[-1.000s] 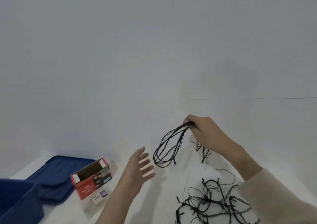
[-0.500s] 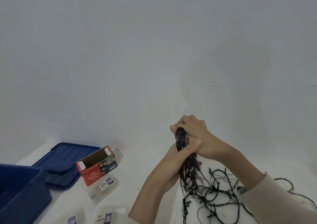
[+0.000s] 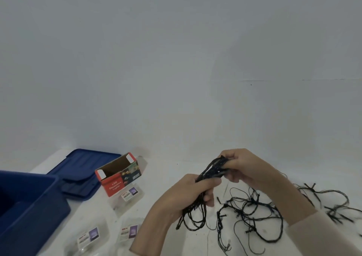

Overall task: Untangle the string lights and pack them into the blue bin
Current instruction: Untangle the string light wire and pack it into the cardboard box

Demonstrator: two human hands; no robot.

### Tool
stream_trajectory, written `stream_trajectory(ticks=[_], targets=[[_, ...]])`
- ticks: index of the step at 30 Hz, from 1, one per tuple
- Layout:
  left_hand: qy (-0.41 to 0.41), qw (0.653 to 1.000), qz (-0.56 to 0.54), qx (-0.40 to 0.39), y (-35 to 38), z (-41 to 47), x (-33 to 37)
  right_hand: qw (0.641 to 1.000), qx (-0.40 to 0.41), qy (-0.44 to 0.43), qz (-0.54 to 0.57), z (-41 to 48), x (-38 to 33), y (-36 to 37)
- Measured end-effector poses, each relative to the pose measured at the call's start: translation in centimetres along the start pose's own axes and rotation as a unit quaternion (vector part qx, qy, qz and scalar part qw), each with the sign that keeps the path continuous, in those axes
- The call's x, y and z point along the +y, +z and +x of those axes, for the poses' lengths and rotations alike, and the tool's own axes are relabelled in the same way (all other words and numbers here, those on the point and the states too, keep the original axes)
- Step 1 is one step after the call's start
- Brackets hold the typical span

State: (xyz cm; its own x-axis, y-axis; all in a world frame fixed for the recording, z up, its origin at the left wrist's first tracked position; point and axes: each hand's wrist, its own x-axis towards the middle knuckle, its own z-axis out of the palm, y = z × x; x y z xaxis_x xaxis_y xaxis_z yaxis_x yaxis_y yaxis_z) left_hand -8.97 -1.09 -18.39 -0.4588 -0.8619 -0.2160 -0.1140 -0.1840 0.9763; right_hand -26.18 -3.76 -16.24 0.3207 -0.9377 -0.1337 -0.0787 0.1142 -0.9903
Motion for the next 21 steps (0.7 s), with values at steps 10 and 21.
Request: stream_trajectory(ticks=[10,21], targets=[[0.109,0.916,-0.364,0.13,0.8,0.1,-2.2,0.897,0.03,0.085,0.434,0.7,6.5,7.9],[0.164,0.819,-0.461,0.301,-6.9,0.8,-2.1,0.961,-0.027,-0.004,0.274,1.6,6.9,11.7]])
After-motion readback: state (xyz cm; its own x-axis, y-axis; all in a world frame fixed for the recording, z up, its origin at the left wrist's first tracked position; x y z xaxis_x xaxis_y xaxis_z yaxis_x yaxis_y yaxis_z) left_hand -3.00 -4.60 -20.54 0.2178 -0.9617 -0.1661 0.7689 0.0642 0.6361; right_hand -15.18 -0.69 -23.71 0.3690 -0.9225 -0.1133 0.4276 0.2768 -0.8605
